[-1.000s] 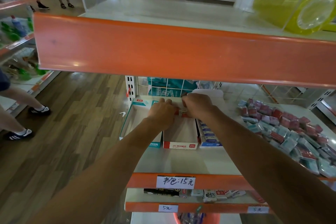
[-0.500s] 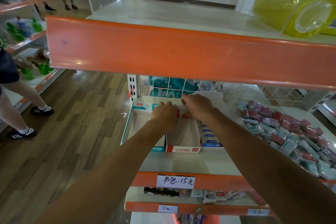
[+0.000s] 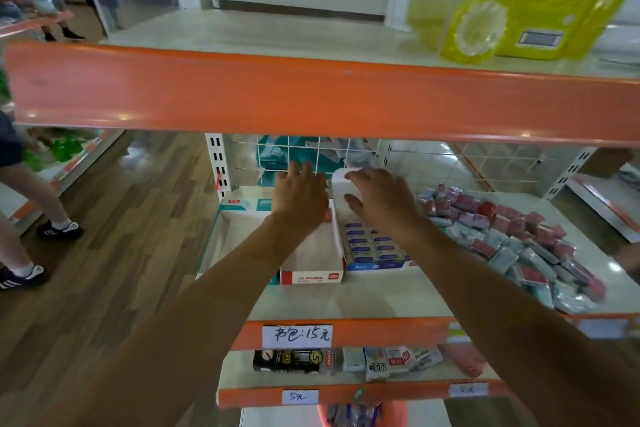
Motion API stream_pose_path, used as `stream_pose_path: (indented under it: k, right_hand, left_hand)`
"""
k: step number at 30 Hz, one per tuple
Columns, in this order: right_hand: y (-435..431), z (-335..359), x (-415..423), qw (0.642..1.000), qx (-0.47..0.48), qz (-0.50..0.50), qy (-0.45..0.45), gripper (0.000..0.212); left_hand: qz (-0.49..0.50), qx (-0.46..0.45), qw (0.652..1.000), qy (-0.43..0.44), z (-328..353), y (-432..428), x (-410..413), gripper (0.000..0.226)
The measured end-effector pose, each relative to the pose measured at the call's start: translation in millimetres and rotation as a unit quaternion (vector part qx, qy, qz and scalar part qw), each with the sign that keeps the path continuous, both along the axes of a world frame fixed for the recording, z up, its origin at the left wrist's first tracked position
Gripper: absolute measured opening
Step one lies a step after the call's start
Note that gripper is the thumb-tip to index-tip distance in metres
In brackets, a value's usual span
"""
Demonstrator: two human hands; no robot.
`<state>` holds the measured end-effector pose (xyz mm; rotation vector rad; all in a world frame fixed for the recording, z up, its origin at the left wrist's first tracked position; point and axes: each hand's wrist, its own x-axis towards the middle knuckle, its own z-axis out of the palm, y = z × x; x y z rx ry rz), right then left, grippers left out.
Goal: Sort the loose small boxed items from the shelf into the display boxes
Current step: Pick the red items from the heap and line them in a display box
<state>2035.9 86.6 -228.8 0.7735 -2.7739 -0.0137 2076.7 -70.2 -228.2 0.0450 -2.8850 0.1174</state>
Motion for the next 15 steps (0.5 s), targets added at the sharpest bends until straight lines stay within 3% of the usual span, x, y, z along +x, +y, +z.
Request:
stream_pose_path:
  k: [7, 15]
  right_hand:
    - [85.8, 1.7, 9.9, 0.998, -0.001, -0.067, -0.002, 0.048]
    - [189.8, -3.0, 23.5, 0.987, -0.044, -0.137, -0.066, 0.057]
  left_hand:
    - [-0.050, 0.009, 0.999, -0.005, 13.6, 79.2, -6.0, 0.050]
    - [-0.135, 0.043, 0.989, -0.047, 6.6, 171.7, -6.5, 0.060]
